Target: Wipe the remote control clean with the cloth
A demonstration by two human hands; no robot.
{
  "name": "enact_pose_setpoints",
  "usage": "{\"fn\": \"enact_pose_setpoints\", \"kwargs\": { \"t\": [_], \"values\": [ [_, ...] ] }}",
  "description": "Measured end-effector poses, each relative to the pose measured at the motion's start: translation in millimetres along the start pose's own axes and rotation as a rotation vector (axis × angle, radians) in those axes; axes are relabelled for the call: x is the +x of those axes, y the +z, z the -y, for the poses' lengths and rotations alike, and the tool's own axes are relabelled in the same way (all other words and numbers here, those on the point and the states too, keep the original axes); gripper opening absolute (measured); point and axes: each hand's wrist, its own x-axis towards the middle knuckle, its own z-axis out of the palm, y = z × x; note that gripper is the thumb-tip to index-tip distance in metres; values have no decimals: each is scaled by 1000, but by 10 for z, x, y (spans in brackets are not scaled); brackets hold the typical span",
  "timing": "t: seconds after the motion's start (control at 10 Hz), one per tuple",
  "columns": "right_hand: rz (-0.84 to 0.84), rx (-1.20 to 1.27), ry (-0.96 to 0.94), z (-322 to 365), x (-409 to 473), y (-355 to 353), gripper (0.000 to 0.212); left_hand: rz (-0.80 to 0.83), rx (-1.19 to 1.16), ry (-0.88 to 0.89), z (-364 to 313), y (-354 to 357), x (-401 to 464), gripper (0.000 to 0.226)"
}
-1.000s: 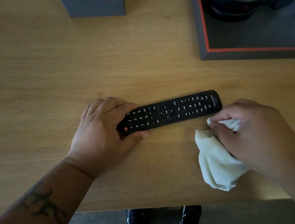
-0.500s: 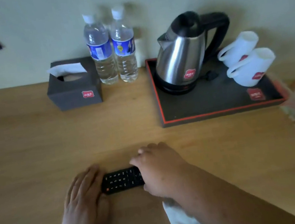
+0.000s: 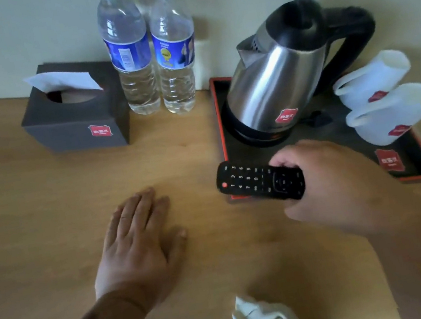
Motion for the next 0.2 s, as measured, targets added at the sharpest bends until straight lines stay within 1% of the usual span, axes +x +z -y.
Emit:
{"fn": "enact_pose_setpoints", "kwargs": {
  "t": [0.1,0.2],
  "values": [
    [-15,-30,28,-229,342,-12,55,1,25,30,-35,-3,28,69],
    [44,-64,7,-356,564,131,58,-9,22,22,-20,-33,27,68]
  ]
}}
